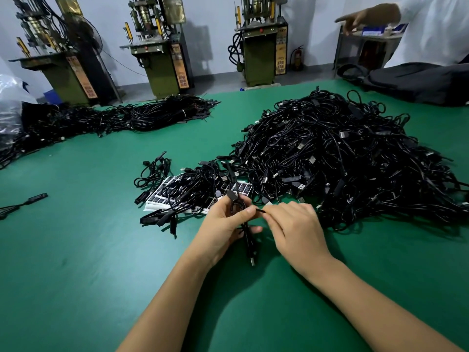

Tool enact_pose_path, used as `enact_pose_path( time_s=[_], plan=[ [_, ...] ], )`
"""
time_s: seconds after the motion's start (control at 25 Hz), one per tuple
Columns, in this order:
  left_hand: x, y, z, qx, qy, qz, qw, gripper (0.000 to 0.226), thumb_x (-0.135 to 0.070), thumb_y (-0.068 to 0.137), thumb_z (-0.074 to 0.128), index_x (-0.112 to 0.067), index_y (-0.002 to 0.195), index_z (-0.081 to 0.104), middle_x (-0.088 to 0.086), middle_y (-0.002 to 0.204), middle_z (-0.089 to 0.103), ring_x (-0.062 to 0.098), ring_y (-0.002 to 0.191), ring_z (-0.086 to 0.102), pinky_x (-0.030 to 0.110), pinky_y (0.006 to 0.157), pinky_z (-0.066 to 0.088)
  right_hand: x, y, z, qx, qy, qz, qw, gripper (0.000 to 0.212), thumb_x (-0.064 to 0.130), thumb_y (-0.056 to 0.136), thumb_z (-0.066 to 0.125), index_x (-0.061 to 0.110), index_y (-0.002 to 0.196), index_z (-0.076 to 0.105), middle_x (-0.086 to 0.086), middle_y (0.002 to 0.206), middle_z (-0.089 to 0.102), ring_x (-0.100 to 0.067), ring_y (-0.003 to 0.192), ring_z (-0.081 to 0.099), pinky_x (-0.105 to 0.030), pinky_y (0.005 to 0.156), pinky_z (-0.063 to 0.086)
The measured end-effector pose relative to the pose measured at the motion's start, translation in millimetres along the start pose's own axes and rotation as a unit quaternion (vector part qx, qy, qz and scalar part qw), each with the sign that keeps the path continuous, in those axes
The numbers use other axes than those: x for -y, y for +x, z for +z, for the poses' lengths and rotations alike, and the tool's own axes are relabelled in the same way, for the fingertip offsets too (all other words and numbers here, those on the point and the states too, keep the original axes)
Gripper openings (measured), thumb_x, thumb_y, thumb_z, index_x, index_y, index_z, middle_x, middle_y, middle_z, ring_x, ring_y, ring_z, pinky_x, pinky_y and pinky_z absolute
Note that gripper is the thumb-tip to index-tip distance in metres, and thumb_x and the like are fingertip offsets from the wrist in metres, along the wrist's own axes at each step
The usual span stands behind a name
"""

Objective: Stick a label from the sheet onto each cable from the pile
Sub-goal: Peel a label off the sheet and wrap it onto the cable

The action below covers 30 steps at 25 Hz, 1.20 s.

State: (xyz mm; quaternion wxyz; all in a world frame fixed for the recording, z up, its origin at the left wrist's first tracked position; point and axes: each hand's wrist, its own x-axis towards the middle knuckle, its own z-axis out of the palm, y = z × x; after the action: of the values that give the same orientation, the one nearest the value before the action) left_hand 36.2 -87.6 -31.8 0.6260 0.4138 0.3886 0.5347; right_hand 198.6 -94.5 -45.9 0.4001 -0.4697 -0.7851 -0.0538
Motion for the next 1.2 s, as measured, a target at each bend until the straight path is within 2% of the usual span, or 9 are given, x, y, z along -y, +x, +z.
enact_pose_path(
  time_s=[0.12, 0.28, 0.44, 0.64, 0.76, 0.84, 1.0, 1.08, 1.2],
  plan=[
    [1, 1, -1, -0.002, 0.038, 0.008, 0.999, 0.016, -0.004, 0.084, 0.064, -0.003, 0.1, 0.059, 0.012, 0.09, 0.067, 0.022, 0.088, 0.071, 0.026, 0.063, 0.056, 0, 0, 3, -0.019, -0.035, 0.017, 0.999, 0.013, 0.017, 0.086, 0.059, 0.012, 0.083, 0.07, 0.003, 0.07, 0.064, -0.024, 0.065, 0.058, -0.037, 0.067, 0.045],
    [-2, 3, -5, -0.046, 0.062, 0.031, 0.997, 0.013, -0.002, 0.09, 0.059, -0.002, 0.103, 0.058, 0.012, 0.088, 0.066, 0.016, 0.063, 0.066, 0.021, 0.051, 0.05, -7, 0, 1, -0.044, -0.093, 0.069, 0.992, 0.015, 0.021, 0.087, 0.058, 0.016, 0.081, 0.07, 0.005, 0.064, 0.063, -0.024, 0.062, 0.055, -0.036, 0.065, 0.041],
    [-3, 6, -10, -0.115, 0.055, 0.053, 0.99, 0.015, -0.015, 0.101, 0.046, -0.006, 0.1, 0.057, 0.004, 0.076, 0.067, 0.011, 0.047, 0.048, 0.02, 0.039, 0.036, -7, 2, 2, -0.078, -0.02, 0.109, 0.991, 0.013, 0.017, 0.09, 0.059, 0.011, 0.093, 0.071, 0.001, 0.073, 0.066, -0.026, 0.067, 0.057, -0.038, 0.066, 0.045],
    [-9, 6, -13, -0.151, -0.03, 0.036, 0.987, 0.011, -0.002, 0.097, 0.046, -0.005, 0.092, 0.054, 0.009, 0.07, 0.068, 0.017, 0.051, 0.059, 0.024, 0.045, 0.047, -17, 21, -8, -0.1, 0.038, 0.189, 0.976, 0.022, 0.021, 0.088, 0.068, 0.007, 0.104, 0.066, -0.006, 0.089, 0.062, -0.025, 0.081, 0.057, -0.041, 0.072, 0.049],
    [-10, 9, -19, -0.186, -0.025, 0.06, 0.98, 0.014, 0.003, 0.094, 0.046, -0.006, 0.099, 0.056, 0.007, 0.07, 0.063, 0.016, 0.048, 0.054, 0.024, 0.041, 0.042, -13, 30, -9, -0.099, 0.009, 0.2, 0.975, 0.025, 0.018, 0.081, 0.075, 0.005, 0.095, 0.06, -0.01, 0.093, 0.057, -0.029, 0.083, 0.053, -0.037, 0.071, 0.044],
    [-7, 8, -22, -0.199, 0.04, 0.078, 0.976, 0.012, -0.008, 0.1, 0.045, -0.009, 0.099, 0.057, 0.004, 0.065, 0.059, 0.015, 0.047, 0.051, 0.023, 0.041, 0.042, -7, 38, -7, -0.067, -0.032, 0.191, 0.979, 0.02, 0.012, 0.081, 0.074, 0.005, 0.09, 0.058, -0.01, 0.093, 0.055, -0.03, 0.084, 0.052, -0.032, 0.065, 0.039],
    [-1, 6, -24, -0.227, 0.2, 0.101, 0.948, 0.012, -0.014, 0.096, 0.055, -0.011, 0.093, 0.066, 0.003, 0.076, 0.07, 0.014, 0.057, 0.063, 0.023, 0.051, 0.049, 3, 65, 2, 0.168, -0.191, 0.19, 0.948, 0.014, 0.008, 0.087, 0.062, 0.015, 0.096, 0.055, -0.001, 0.1, 0.058, -0.026, 0.089, 0.061, -0.029, 0.056, 0.032],
    [0, 6, -27, -0.237, 0.282, 0.118, 0.922, 0.011, -0.018, 0.094, 0.059, -0.015, 0.091, 0.069, -0.003, 0.08, 0.073, 0.011, 0.064, 0.068, 0.025, 0.062, 0.052, 10, 73, 11, 0.207, -0.179, 0.177, 0.945, 0.014, 0.005, 0.085, 0.06, 0.016, 0.087, 0.052, -0.003, 0.099, 0.061, -0.029, 0.09, 0.063, -0.029, 0.057, 0.033],
    [1, 7, -30, -0.251, 0.351, 0.126, 0.893, 0.011, -0.022, 0.092, 0.06, -0.019, 0.092, 0.071, -0.01, 0.079, 0.074, 0.008, 0.077, 0.068, 0.029, 0.075, 0.051, 16, 80, 31, 0.202, -0.052, 0.193, 0.959, 0.008, 0.005, 0.086, 0.053, 0.009, 0.087, 0.059, -0.008, 0.093, 0.065, -0.031, 0.087, 0.061, -0.032, 0.063, 0.045]
  ],
)
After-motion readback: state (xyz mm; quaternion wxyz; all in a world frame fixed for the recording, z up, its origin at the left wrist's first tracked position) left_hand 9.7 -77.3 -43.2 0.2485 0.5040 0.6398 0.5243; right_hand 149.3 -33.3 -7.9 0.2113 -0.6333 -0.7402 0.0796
